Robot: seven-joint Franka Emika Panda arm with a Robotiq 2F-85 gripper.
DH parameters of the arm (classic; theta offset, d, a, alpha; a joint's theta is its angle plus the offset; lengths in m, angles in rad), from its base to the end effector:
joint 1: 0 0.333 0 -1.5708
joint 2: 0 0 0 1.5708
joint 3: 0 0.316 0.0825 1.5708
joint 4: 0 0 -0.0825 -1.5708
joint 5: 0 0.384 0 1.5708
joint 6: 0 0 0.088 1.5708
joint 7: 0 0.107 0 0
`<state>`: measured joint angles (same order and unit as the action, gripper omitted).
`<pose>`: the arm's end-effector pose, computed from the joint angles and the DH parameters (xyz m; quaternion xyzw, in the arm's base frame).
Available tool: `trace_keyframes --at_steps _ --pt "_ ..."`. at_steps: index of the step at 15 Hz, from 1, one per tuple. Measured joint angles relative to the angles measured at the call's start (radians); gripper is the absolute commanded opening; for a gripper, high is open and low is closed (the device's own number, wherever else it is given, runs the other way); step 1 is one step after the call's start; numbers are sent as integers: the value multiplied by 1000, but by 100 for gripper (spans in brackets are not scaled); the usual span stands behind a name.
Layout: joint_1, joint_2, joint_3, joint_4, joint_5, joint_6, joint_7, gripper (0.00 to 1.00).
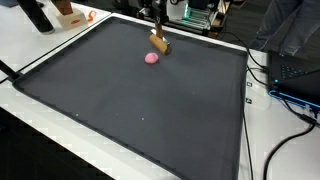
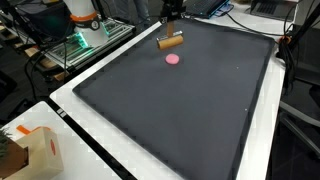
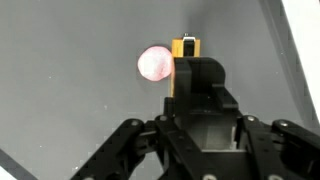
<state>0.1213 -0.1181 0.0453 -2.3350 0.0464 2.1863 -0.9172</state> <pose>0.4787 0.0823 0.3815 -0.8636 -0.5037 0.0084 0.0206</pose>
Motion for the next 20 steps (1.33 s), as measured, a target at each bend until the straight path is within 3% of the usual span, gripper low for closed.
trace_keyframes --at_steps 20 --pt "-19 89 0 -20 -12 88 0 24"
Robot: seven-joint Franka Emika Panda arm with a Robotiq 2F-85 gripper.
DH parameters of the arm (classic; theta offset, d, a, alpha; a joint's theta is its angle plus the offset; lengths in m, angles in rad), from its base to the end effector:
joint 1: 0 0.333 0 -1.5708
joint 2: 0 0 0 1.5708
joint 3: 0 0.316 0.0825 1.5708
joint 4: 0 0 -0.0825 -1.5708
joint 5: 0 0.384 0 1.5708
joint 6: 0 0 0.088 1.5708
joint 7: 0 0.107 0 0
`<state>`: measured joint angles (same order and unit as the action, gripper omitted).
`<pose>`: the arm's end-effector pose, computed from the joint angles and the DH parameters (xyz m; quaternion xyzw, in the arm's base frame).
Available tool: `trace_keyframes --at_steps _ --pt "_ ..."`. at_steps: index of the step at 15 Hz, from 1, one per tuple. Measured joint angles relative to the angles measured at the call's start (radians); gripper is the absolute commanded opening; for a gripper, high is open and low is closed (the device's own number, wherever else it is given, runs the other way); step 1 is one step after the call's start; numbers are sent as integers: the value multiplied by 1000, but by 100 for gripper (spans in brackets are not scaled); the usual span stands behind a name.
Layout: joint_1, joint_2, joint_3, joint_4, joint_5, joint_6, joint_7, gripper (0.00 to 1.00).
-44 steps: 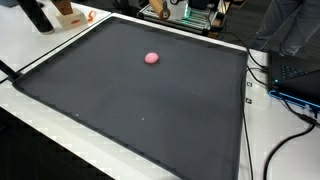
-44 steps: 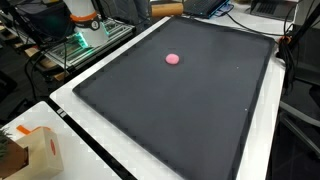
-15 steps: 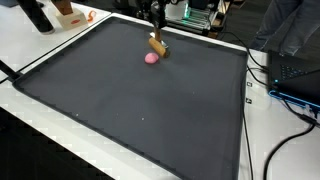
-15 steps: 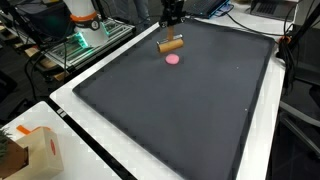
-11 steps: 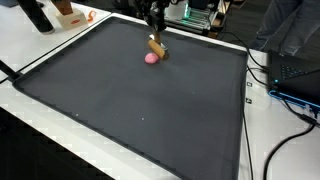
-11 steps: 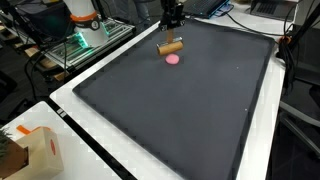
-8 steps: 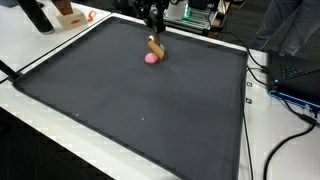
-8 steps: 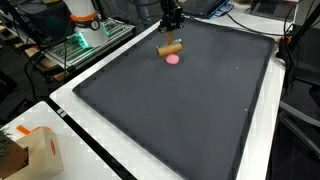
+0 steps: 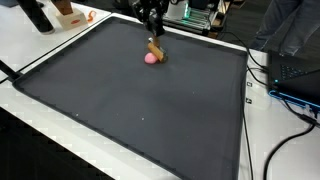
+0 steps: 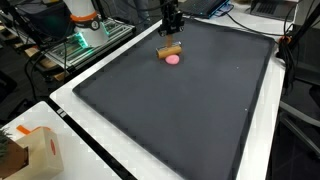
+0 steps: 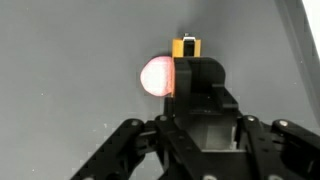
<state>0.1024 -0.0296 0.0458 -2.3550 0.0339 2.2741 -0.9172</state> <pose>0.4863 0.0734 0.3370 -0.8668 -0.4979 0.0193 0.0207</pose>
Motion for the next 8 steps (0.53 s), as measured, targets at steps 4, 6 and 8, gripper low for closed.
trace_keyframes --at_steps 4,6,8 --pt "0 10 0 3 -2 1 1 24" --pt "-1 13 0 7 -2 1 1 24" --pt "-2 16 0 12 -3 1 1 24"
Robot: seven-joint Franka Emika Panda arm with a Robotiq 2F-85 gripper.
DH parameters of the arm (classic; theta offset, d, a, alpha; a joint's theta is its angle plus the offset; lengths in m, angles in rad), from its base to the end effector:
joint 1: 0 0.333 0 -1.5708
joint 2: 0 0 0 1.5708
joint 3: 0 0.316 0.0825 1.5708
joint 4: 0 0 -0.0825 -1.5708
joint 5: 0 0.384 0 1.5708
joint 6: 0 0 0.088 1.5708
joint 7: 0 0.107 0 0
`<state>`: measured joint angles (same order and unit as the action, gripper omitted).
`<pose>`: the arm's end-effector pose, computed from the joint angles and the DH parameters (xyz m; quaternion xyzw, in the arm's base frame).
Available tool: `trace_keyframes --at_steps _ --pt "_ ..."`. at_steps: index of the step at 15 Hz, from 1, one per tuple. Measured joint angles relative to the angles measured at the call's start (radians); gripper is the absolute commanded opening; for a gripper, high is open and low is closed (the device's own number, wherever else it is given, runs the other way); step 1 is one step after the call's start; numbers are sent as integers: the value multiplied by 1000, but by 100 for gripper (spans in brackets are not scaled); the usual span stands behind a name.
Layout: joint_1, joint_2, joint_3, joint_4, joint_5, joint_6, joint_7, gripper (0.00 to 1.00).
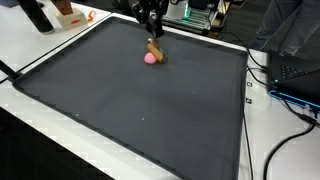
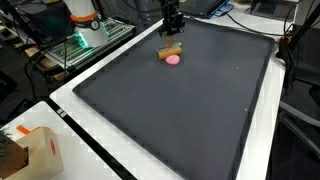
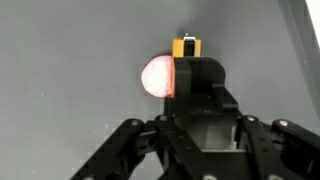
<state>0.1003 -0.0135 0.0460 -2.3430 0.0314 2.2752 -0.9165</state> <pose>0.4903 0.0730 0.3342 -0.8670 -0.4974 0.0209 0.0207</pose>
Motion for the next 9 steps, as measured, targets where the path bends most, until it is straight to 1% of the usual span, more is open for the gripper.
trace_keyframes --at_steps 9 --pt "-5 32 0 44 -17 -7 5 24"
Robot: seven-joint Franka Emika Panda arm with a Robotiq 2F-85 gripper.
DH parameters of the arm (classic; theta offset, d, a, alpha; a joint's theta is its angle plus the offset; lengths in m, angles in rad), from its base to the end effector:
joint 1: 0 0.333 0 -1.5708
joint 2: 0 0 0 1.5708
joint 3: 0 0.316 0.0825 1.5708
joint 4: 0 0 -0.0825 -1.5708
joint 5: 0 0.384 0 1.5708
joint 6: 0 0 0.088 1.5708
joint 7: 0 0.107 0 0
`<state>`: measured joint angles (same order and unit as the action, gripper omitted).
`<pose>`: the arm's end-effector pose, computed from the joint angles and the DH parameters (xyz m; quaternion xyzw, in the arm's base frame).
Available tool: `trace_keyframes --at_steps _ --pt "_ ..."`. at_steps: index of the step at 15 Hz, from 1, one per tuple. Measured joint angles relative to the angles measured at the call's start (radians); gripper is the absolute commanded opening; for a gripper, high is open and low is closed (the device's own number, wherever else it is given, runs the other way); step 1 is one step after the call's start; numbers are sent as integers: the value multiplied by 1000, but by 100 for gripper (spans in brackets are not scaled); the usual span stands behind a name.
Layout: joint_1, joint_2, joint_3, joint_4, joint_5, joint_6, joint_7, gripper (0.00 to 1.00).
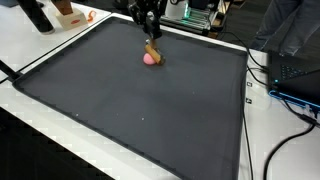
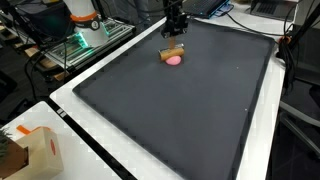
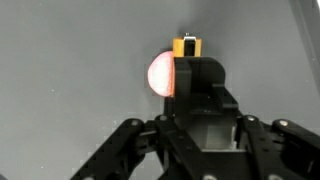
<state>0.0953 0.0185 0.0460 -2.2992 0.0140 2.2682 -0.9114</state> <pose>0.5036 0.0720 0.3359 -0.8667 -0.4982 0.0208 0.0146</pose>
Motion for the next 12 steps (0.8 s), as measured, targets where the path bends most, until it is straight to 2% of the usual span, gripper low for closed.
trace_keyframes --at_steps 12 --pt "-20 36 0 46 0 -17 7 24"
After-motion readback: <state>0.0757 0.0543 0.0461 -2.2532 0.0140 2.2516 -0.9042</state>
